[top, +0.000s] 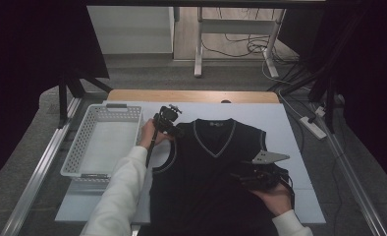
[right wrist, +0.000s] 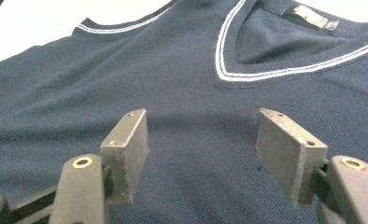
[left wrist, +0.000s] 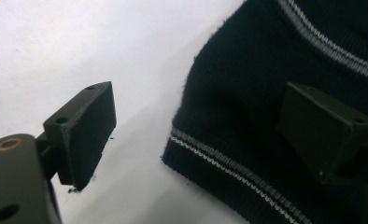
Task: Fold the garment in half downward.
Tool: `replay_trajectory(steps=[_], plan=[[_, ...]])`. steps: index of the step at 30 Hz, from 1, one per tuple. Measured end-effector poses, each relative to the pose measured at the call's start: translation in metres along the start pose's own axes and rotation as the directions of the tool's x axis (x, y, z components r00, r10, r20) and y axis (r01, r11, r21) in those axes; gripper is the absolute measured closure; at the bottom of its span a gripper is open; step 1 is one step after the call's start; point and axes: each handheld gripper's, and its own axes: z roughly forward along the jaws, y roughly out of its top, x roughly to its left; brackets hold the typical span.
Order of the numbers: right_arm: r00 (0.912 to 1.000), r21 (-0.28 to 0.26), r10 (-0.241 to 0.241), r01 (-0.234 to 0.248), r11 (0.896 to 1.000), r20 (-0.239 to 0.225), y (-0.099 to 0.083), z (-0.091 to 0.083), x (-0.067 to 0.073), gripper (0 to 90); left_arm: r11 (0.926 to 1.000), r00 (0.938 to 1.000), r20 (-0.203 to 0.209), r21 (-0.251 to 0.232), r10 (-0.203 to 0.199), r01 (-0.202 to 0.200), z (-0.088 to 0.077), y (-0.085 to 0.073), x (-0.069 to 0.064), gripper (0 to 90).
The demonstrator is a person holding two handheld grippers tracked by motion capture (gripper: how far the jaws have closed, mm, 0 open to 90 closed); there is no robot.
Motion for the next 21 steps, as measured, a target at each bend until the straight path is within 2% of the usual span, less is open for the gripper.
replay_trajectory(steps=[5, 9, 11, 15, 17, 21], plan=[[1.0000, 0.004, 0.000, 0.000, 1.000, 0.000, -0.0008, 0.0011, -0.0001, 34.6, 0.9992, 0.9998, 0.019, 0.039, 0.002, -0.003, 0.0075, -0.0011, -0.0009, 12.6], [1.0000, 0.013, -0.002, 0.002, 1.000, 0.002, -0.0014, 0.0022, 0.0002, 34.5, 0.9990, 0.9994, 0.030, 0.041, 0.016, -0.018, 0.0077, -0.0009, -0.0007, 14.0], [1.0000, 0.014, 0.000, 0.000, 1.000, 0.002, -0.0015, 0.0024, 0.0000, 34.5, 0.9990, 0.9983, 0.055, 0.040, 0.019, -0.021, 0.0080, -0.0012, -0.0006, 16.6], [1.0000, 0.016, 0.002, -0.002, 1.000, 0.003, -0.0015, 0.0027, -0.0001, 34.5, 0.9996, 0.9914, 0.131, 0.028, 0.002, -0.006, 0.0076, -0.0032, 0.0004, 29.4], [1.0000, 0.016, 0.000, 0.000, 1.000, 0.003, -0.0015, 0.0030, 0.0000, 34.5, 0.9997, 0.9883, 0.152, 0.025, -0.002, -0.002, 0.0070, -0.0040, 0.0004, 36.7], [1.0000, 0.015, -0.003, 0.003, 1.000, 0.004, -0.0014, 0.0028, 0.0005, 34.6, 0.9997, 0.9787, 0.205, 0.023, 0.000, -0.004, 0.0043, -0.0052, -0.0018, 56.6]])
